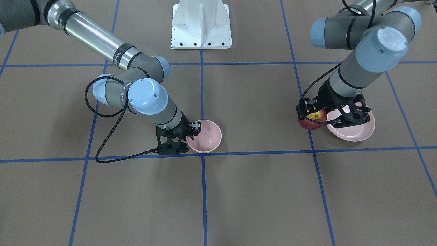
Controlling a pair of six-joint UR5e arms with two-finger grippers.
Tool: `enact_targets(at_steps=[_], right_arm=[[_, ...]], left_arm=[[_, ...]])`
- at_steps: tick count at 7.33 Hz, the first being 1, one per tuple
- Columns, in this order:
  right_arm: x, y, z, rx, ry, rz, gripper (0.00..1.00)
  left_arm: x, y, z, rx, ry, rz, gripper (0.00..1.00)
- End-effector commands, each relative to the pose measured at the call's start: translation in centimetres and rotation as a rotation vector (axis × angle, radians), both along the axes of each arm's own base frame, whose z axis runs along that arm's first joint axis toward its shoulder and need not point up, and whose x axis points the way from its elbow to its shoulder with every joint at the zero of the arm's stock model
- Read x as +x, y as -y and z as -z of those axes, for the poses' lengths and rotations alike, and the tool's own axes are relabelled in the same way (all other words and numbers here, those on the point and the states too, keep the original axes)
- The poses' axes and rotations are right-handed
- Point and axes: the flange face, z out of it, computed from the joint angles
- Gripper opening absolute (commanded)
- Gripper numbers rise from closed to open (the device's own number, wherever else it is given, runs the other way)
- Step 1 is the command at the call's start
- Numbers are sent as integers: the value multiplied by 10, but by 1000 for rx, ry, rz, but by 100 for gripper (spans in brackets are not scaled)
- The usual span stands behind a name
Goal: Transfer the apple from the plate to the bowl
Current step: 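Carry the apple over the bowl while right gripper releases and withdraws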
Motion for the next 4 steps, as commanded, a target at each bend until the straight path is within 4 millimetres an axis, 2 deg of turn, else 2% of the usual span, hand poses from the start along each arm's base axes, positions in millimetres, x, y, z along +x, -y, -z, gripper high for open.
enact_targets(at_steps=[1, 2, 3, 4], right_arm=[[12, 10, 0, -4, 1, -22, 100], [33, 24, 4, -20, 11, -35, 100], [58, 39, -3, -51, 18, -26, 100], [92, 49, -16, -74, 19, -44, 100]], left_arm=[[20, 5, 29, -20, -22, 23, 0], [42, 13, 56, -44, -37, 43, 0], [69, 17, 85, -57, -55, 47, 0], [88, 27, 117, -66, -70, 57, 0]])
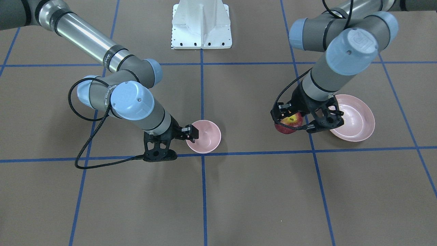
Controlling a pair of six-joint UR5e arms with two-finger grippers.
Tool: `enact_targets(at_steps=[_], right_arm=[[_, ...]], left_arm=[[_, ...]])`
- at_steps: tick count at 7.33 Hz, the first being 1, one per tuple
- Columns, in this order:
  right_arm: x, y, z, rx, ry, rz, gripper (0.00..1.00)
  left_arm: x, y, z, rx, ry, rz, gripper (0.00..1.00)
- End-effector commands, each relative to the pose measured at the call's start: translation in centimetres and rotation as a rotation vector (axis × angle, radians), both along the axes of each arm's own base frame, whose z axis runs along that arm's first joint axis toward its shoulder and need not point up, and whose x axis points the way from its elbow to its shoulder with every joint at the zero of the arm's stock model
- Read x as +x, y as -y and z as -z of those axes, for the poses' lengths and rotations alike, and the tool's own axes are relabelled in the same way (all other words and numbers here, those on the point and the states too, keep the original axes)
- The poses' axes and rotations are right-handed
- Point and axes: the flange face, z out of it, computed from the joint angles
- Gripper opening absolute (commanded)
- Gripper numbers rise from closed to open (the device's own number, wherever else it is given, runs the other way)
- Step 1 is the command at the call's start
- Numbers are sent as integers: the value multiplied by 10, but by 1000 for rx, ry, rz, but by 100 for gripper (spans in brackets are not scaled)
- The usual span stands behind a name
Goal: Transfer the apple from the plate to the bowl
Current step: 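Carry the apple over the bowl while right gripper releases and withdraws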
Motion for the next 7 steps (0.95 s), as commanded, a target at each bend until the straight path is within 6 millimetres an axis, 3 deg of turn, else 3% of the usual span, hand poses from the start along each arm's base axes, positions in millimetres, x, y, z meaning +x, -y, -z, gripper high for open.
enact_targets(at_steps=[1, 3, 5, 6, 7], right_arm=[[62, 16, -34, -18, -32, 0, 100], [114, 22, -47, -43, -156, 30, 100], [167, 1, -77, -10, -205, 71, 100], [191, 2, -87, -15, -204, 53, 100], [199, -2, -93, -16, -210, 40, 100]], left_arm=[[64, 20, 64, -9, -35, -7, 0], [125, 30, 79, -28, -79, 9, 0], [159, 17, 85, -31, -78, -31, 0], [171, 8, 87, -39, -75, -25, 0], [185, 1, 82, -17, -56, -10, 0]])
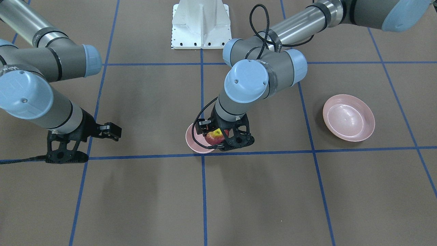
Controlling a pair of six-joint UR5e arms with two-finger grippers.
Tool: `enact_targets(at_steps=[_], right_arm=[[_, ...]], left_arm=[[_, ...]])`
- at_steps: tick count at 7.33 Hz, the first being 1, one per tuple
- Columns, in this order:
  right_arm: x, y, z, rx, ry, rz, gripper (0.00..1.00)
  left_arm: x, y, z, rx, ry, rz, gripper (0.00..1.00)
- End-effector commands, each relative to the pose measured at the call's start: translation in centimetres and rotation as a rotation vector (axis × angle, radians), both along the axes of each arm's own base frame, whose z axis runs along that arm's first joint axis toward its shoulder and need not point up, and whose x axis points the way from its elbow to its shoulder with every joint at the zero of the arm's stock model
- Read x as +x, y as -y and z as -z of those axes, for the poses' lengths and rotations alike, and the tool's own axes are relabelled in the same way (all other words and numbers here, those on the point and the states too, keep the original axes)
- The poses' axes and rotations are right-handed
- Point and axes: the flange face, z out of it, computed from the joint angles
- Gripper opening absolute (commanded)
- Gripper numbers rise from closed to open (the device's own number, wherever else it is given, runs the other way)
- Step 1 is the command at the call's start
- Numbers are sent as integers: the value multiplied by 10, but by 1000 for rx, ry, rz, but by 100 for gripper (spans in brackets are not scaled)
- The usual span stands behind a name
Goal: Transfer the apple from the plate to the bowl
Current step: 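Lower the apple into the pink bowl and open the left gripper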
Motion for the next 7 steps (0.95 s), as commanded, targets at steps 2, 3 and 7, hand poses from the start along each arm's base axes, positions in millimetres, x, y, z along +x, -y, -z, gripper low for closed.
enact_targets(at_steps=[2, 3, 7], right_arm=[[27, -2, -14, 0, -9, -24, 100], [28, -4, -16, 5, -6, -23, 100], [40, -16, -19, 47, -39, -47, 100]], left_arm=[[32, -7, 6, 7, 3, 17, 0], [39, -1, 12, 1, 10, 17, 0], [67, -9, -8, 40, 27, 29, 0]])
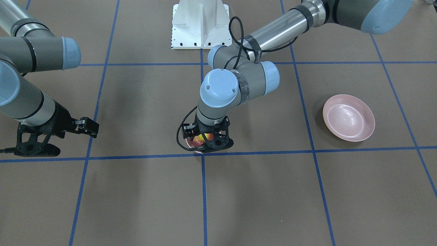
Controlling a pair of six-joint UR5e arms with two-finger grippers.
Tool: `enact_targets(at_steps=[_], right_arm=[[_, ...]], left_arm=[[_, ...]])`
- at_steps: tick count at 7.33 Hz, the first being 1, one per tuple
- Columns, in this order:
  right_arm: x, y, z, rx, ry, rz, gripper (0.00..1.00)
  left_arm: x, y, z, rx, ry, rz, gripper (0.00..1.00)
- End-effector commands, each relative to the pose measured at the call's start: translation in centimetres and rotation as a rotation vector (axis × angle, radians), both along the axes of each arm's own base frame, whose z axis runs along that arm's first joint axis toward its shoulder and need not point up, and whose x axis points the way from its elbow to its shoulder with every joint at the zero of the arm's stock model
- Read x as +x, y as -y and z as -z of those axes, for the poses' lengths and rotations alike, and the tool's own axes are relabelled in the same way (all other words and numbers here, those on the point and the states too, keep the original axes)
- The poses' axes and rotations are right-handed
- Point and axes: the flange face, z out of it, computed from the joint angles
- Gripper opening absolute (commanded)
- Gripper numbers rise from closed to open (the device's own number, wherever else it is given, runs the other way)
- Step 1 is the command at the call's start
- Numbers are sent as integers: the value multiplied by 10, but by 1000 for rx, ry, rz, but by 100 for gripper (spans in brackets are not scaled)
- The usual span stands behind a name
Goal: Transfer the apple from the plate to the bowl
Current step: 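Lower the apple into the pink bowl and open the left gripper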
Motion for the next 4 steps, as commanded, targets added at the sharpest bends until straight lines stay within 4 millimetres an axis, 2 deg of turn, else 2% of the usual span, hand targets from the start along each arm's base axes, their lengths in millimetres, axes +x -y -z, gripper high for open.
enact_targets(at_steps=[1, 2, 3, 4], right_arm=[[4, -3, 2, 27, -17, -13, 100], [6, -4, 4, 30, -13, -15, 100], [5, -7, 8, 33, -1, -8, 100], [8, -12, 15, 43, 4, -15, 100]], left_arm=[[5, -2, -8, 14, 9, -4, 84], [2, -3, -4, 8, 7, 1, 98], [-3, -6, -1, 12, -1, 2, 99], [-17, -15, -9, 13, 1, -1, 99]])
